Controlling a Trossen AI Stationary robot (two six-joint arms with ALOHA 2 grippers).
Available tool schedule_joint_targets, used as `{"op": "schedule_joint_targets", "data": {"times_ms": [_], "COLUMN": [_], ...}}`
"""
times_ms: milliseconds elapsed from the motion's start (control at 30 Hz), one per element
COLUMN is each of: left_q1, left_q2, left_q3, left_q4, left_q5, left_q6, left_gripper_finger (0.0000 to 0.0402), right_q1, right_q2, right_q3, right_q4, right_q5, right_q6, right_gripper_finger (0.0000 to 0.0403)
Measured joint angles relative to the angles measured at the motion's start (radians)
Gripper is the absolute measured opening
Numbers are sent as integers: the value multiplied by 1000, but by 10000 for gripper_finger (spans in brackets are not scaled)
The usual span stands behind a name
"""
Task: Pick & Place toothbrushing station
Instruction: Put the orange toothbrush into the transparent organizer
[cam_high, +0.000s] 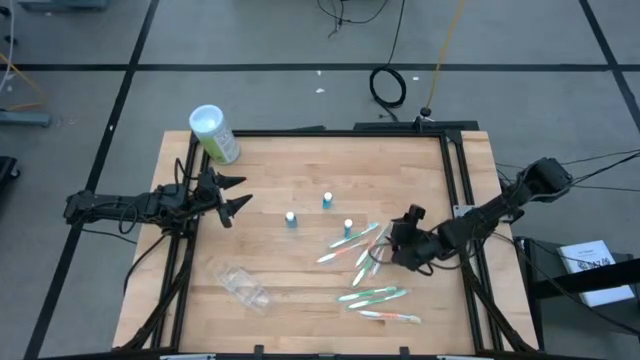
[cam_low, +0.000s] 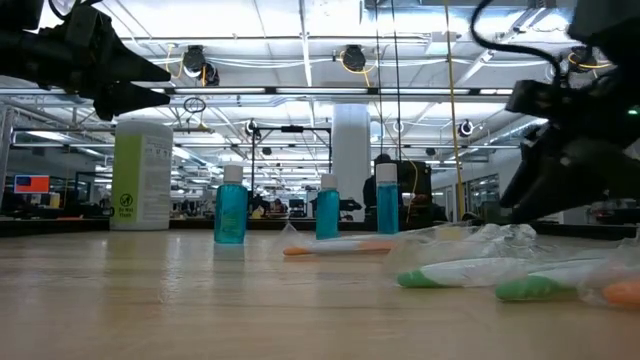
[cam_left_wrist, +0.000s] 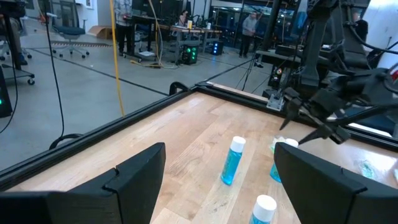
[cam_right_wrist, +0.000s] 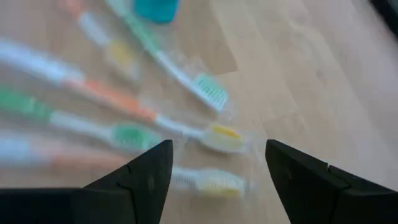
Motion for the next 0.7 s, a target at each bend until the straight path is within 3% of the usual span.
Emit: {"op": "schedule_joint_targets", "data": {"times_ms": [367,533,700], "left_q1": [0,-1,-1], "left_q2": [0,0,0], "left_q3": [0,0,0], "left_q4": [0,0,0], "left_q5": [0,0,0], "left_q6": [0,0,0], "left_gripper_finger": [308,308,308], "right_q1": [-160,-157,-157], "right_q2": [-97,-100,-94], "right_q3": [0,0,0], "right_q4": [-7,67,88], "right_q5": [-554,-644,-851], "right_q6": [79,-78,-123], "right_gripper_finger": [249,249,249]}}
